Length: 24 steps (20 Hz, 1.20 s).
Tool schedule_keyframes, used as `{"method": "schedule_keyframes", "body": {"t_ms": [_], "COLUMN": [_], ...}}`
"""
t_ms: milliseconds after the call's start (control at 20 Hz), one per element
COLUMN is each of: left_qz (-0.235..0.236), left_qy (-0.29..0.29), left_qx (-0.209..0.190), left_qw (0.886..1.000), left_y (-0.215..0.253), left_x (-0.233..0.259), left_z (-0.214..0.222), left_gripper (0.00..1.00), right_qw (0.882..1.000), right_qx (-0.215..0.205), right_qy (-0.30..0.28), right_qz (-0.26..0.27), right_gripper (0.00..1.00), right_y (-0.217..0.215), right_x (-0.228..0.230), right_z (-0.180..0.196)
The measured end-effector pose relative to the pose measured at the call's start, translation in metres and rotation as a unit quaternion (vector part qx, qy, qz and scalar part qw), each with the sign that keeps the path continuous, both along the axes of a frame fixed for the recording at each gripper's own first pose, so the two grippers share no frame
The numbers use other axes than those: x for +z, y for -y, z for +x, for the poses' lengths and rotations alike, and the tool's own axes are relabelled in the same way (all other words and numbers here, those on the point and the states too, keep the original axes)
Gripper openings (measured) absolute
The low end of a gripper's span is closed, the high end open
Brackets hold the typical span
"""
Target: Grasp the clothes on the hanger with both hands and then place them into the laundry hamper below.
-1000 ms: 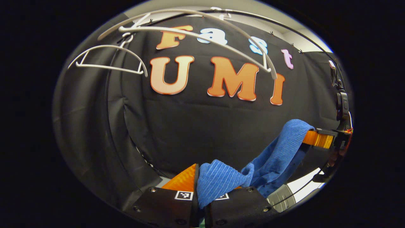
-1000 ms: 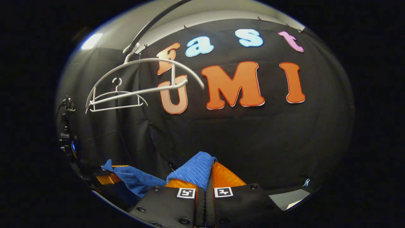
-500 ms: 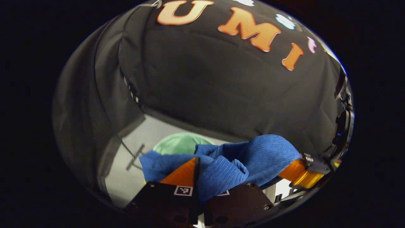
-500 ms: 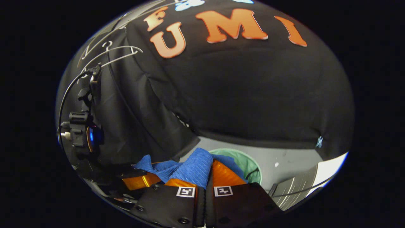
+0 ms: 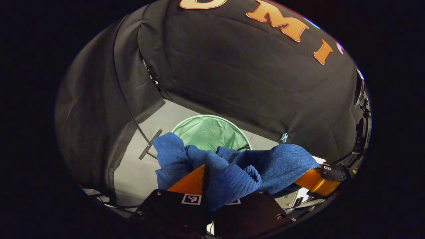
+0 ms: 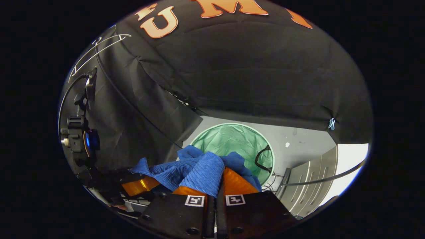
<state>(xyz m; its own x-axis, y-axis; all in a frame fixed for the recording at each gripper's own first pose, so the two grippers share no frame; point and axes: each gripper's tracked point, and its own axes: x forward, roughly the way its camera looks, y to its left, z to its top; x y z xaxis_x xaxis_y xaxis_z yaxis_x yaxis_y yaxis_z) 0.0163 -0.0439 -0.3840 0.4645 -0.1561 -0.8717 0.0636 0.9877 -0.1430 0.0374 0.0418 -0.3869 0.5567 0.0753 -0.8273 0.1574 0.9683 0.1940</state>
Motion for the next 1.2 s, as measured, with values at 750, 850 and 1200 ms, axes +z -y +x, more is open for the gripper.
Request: {"method": "schedule_keyframes", "body": {"t_ms": [750, 850, 1200], "left_qz": [0.053, 0.053, 0.036], "left_qy": [0.011, 0.017, 0.059], "left_qx": [0.036, 0.027, 0.023], "left_qw": [0.998, 0.998, 0.997], "left_y": [-0.035, -0.035, -0.028], "left_x": [0.005, 0.007, 0.049], "left_z": [-0.009, -0.011, -0.010], "left_gripper": [0.98, 0.97, 0.97], "right_qw": [1.000, 1.000, 0.999], "right_qx": [0.014, 0.014, 0.022], "right_qy": [0.000, 0.001, 0.024], "right_qz": [-0.014, -0.016, -0.025], "right_gripper": [0.99, 0.99, 0.99], "right_y": [-0.005, -0.006, -0.012], "right_x": [0.002, 0.005, 0.029], "right_z": [-0.007, -0.008, -0.010]}}
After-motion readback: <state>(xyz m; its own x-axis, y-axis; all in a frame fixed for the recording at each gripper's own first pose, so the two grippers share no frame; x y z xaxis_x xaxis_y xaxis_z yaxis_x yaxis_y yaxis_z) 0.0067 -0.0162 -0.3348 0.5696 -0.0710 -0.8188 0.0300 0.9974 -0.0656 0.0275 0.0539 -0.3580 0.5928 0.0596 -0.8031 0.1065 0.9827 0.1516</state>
